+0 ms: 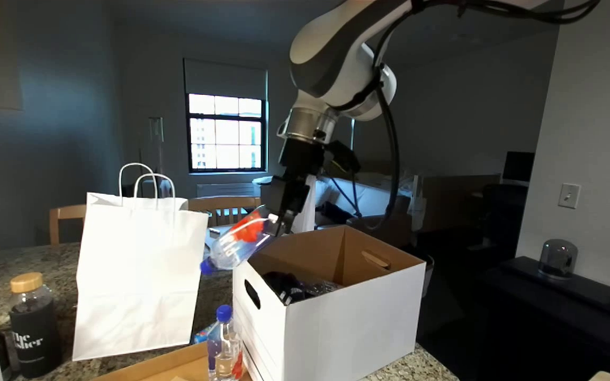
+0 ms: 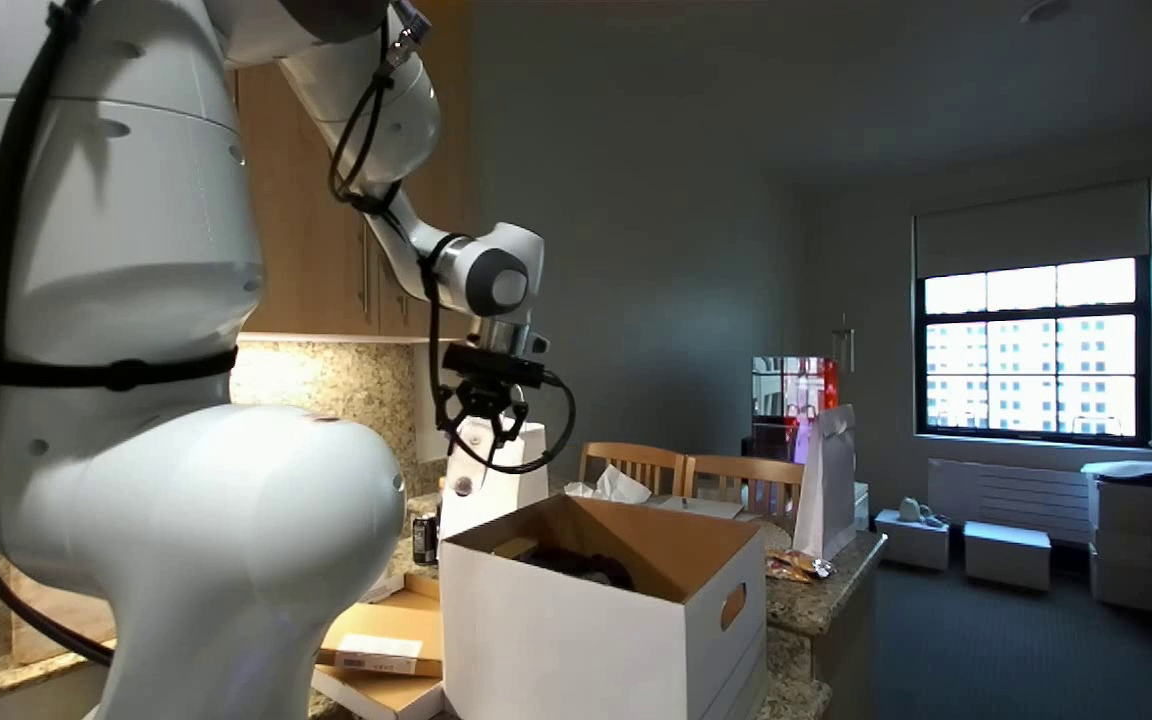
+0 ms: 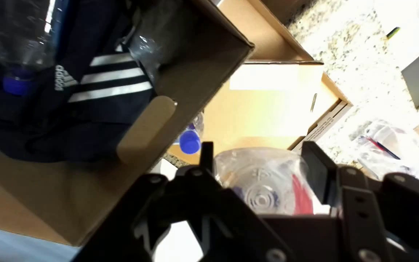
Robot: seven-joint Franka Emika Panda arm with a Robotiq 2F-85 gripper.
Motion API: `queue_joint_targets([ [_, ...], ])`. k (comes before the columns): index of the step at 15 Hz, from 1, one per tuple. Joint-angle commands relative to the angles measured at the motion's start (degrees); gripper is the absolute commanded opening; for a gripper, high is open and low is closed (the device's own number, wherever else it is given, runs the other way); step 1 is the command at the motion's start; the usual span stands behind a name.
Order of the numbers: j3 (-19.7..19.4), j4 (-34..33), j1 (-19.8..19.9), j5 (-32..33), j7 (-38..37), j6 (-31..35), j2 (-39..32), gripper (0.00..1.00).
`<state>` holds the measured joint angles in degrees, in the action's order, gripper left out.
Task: Remove smaller box and three bottles from the bigger box and you put them on the table
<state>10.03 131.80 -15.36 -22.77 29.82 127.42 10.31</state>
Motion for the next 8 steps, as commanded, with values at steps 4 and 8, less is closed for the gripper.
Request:
queue_joint_targets([
  [4,9.8,-1.6,-5.7,10.6,-19.1,13.6,-10.2,0.36],
  [8,11.2,-5.0,-6.9,20.0,-28.2,11.9,-15.3,0.36],
])
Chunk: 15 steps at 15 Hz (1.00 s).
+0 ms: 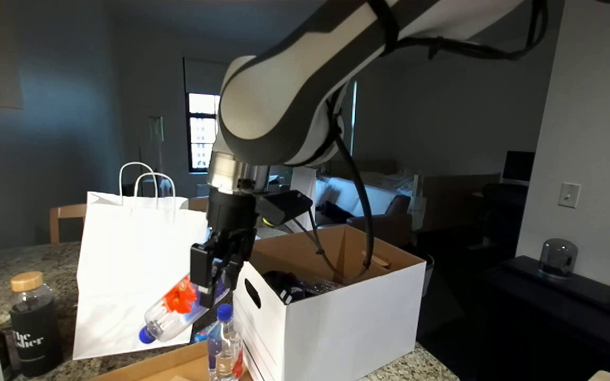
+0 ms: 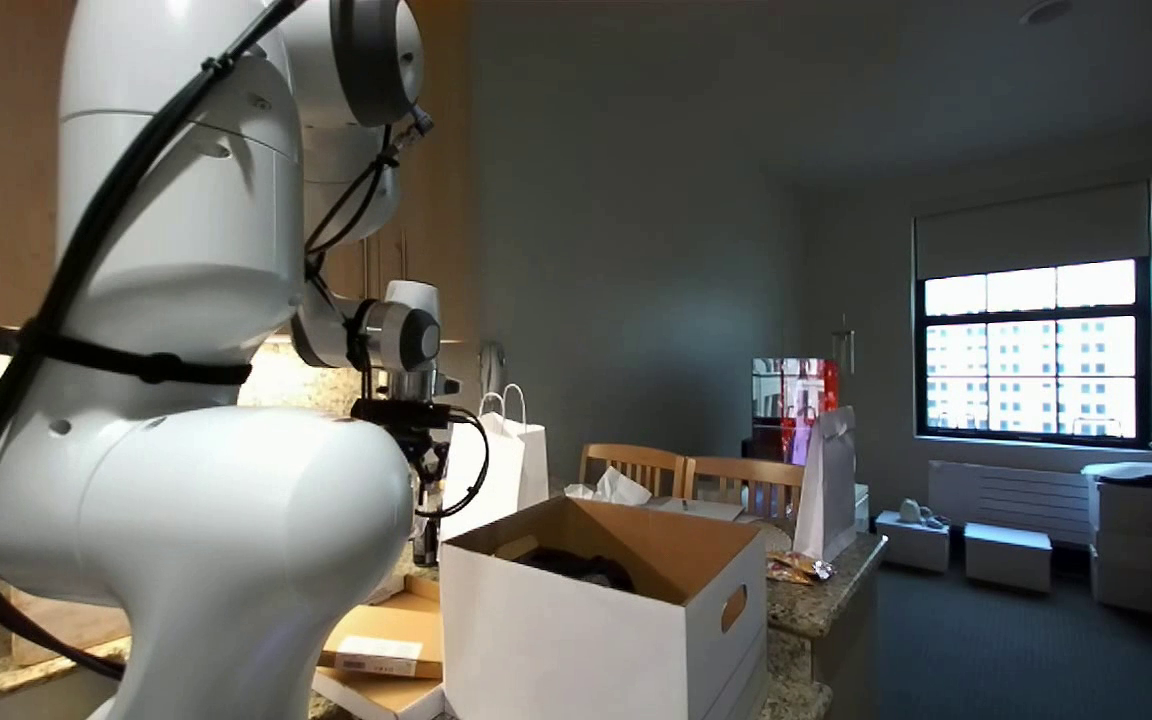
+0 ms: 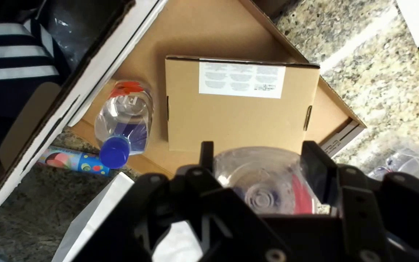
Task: Remove smaller box and three bottles from the bigger box and you put them on the table
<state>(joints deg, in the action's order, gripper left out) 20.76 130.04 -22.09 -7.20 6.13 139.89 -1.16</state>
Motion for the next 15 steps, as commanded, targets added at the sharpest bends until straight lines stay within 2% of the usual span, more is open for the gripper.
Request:
queue_joint_targets([
  [1,0.7,-4.5,-0.4,4.8,-5.0,-1.3,-5.2,0.36],
  [2,0.9,-5.6,-0.6,4.9,-4.9,-1.8,-6.4,0.4],
  [3,1.0,-6.6,-0.8,4.9,-4.5,-2.2,-7.5,0.64],
  [5,1.2,-8.6,-1.3,5.1,-4.5,-3.1,-10.1,0.73],
  [6,1.2,-9.3,-1.5,5.2,-4.5,-3.6,-11.1,0.91],
  [7,1.2,-9.9,-1.7,5.4,-4.5,-3.8,-11.9,0.97],
  [9,1.1,-11.3,-2.1,5.3,-4.4,-4.9,-13.3,1.0],
  [15,0.9,-12.7,-2.0,4.4,-3.7,-6.7,-14.5,1.0],
])
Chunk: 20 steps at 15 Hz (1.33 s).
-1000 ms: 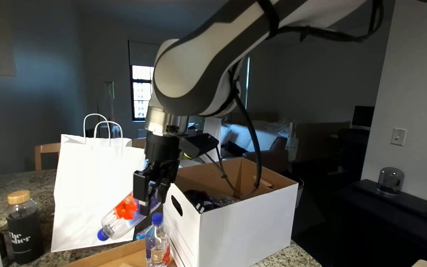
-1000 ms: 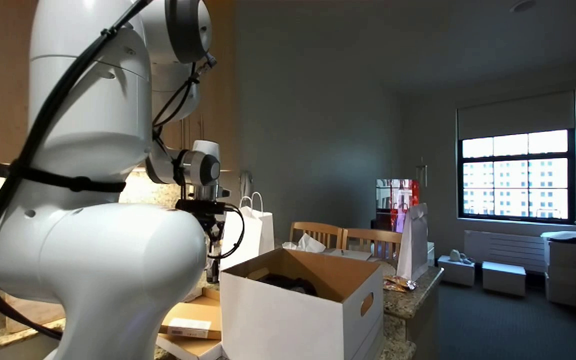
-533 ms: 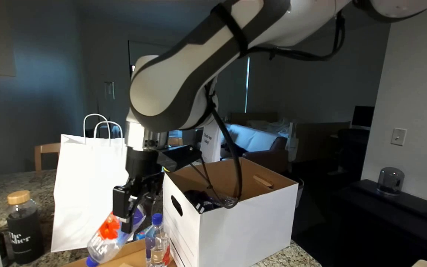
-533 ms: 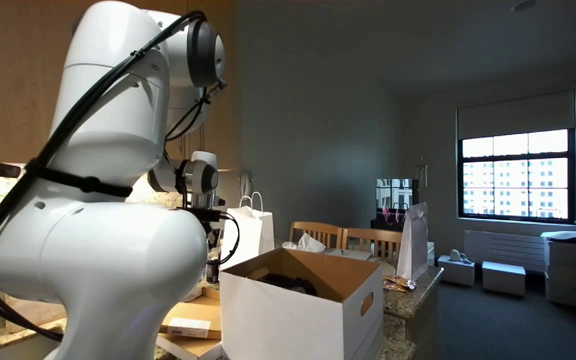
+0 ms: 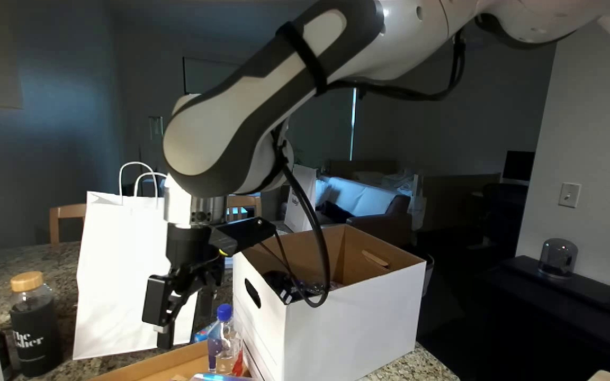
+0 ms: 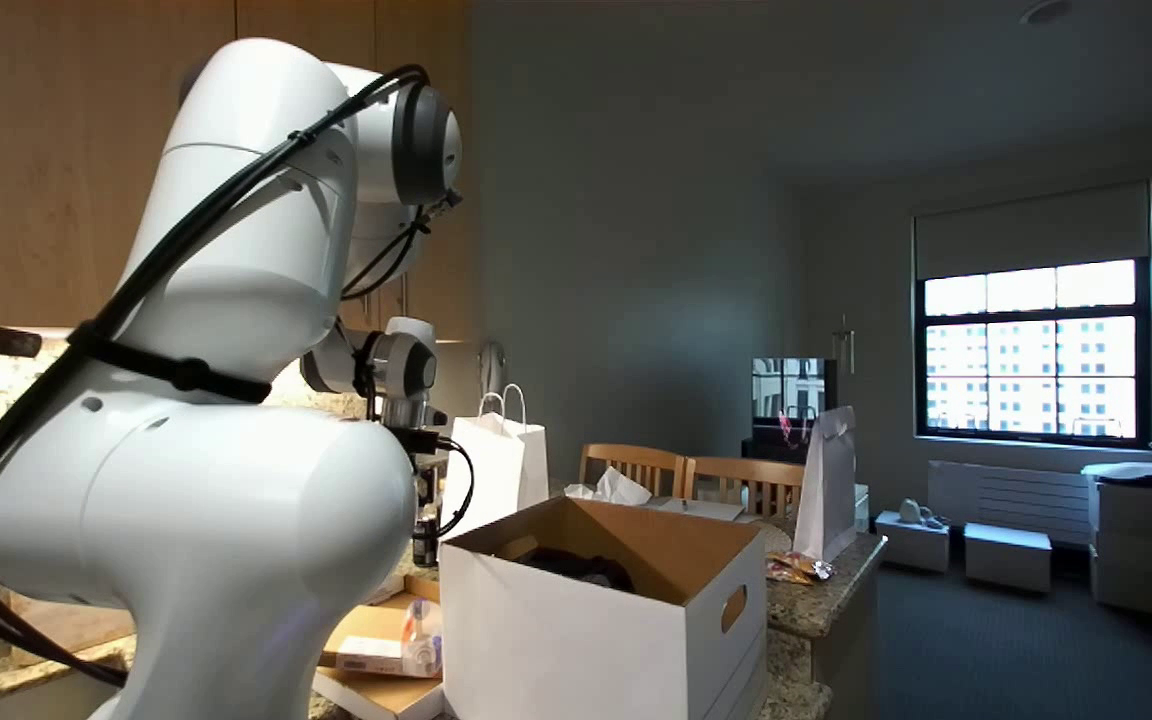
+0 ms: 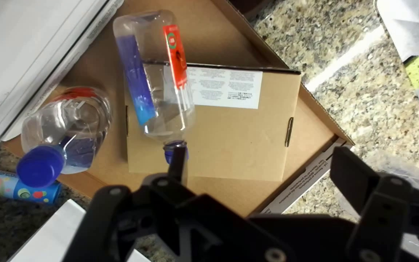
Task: Remove smaller box and three bottles from the bigger box and you put them on the table
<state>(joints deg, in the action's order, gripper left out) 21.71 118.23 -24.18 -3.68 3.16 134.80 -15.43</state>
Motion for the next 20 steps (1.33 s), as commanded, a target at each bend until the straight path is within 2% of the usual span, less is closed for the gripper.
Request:
queue_joint_targets([
  [1,-0.1,-0.9,0.2,0.8,-0.8,-1.7,-0.1,1.0],
  [5,-0.9,-0.4,0.1,2.0,-2.0,-3.1,1.0,1.0],
  [7,-1.9,-0.2,0.2,3.4,-3.9,-7.6,2.7,1.0],
  [9,-3.3,0.9,0.1,6.9,-7.7,-10.2,5.6,1.0],
  [11,-4.3,2.2,1.0,8.1,-11.1,-9.8,9.5,1.0],
  [13,-5.2,4.1,2.3,7.5,-14.6,-8.3,13.9,1.0],
  [16,-7.0,6.5,5.1,7.9,-19.3,-9.7,19.7,1.0],
  [18,-8.3,8.0,7.6,6.5,-19.0,-11.3,22.1,1.0],
  [20,-10.0,10.4,10.3,7.2,-18.1,-10.0,23.5,1.0],
])
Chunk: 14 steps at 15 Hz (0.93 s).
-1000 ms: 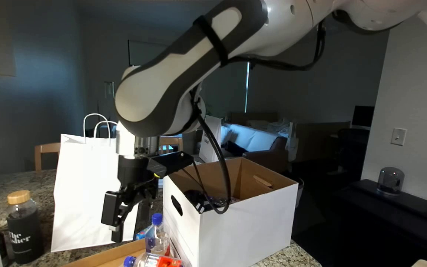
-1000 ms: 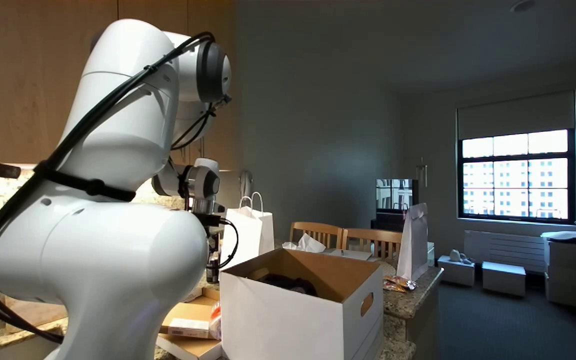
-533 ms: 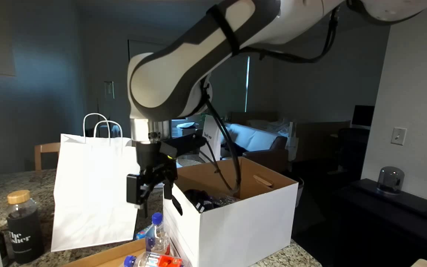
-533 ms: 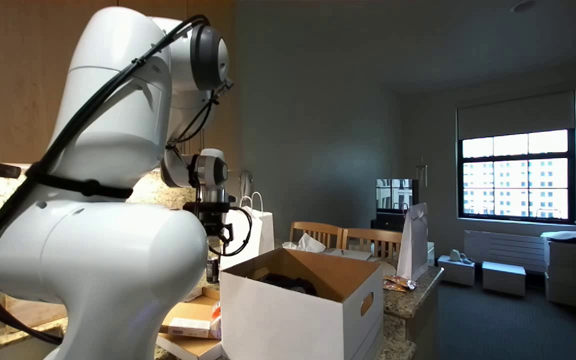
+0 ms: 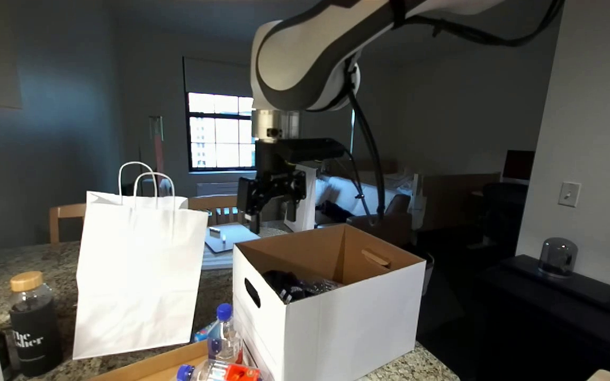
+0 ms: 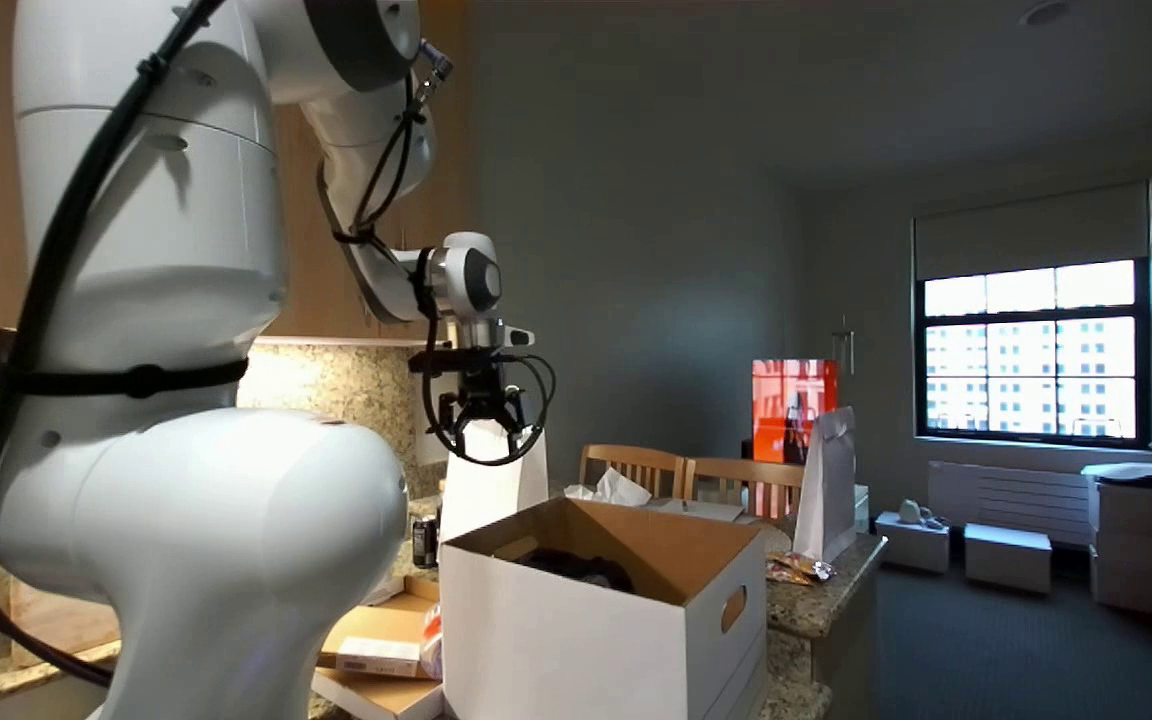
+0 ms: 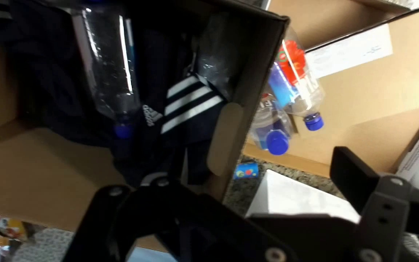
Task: Remove smaller box and three bottles from the bigger box and you put them on the table
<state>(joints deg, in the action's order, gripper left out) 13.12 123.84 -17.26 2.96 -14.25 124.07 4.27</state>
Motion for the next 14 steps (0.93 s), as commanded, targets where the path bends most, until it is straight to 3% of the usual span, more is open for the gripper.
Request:
queue_joint_targets([
  [1,-2.4,5.5,4.8,0.2,-0.1,1.3,4.0,1.0],
  [5,-7.3,4.5,9.7,-2.5,8.1,-0.6,1.0,1.0],
  [7,-9.0,1.7,11.2,-2.7,12.7,-4.7,-2.5,1.0],
  [14,-10.5,-4.9,13.4,-0.5,19.2,-14.3,-12.0,1.0],
])
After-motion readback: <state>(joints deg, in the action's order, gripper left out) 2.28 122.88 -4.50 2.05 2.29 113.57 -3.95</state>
